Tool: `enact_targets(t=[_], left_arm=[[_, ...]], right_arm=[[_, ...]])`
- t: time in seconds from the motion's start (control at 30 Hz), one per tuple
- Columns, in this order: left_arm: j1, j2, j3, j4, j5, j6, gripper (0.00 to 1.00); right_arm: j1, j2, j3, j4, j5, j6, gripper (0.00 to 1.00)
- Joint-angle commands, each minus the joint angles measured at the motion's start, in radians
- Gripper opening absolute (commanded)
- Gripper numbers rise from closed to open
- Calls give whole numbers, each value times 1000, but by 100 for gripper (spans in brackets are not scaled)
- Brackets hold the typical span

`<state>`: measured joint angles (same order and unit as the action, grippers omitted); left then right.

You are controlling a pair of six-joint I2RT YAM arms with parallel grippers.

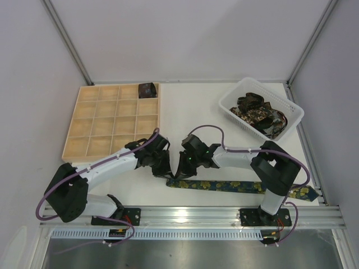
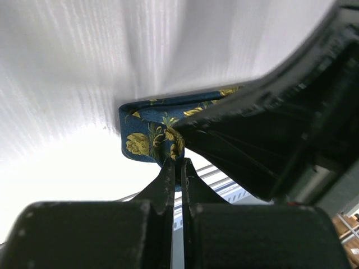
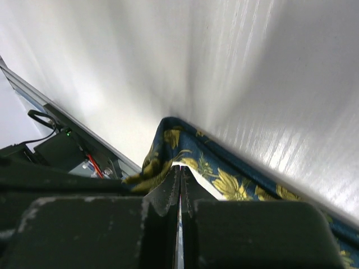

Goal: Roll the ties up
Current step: Roll the tie

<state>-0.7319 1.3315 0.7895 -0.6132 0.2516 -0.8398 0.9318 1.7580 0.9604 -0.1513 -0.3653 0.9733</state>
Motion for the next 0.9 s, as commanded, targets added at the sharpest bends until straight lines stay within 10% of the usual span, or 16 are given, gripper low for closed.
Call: enact_targets(t=[0.0, 0.87], left_arm=[[-8, -29, 31, -17, -43, -19, 0], [-123, 112, 178, -28, -57, -44, 0]], right_arm=[[1, -63, 28, -80, 22, -44, 0], [-8, -77, -132, 18, 103, -48, 0]])
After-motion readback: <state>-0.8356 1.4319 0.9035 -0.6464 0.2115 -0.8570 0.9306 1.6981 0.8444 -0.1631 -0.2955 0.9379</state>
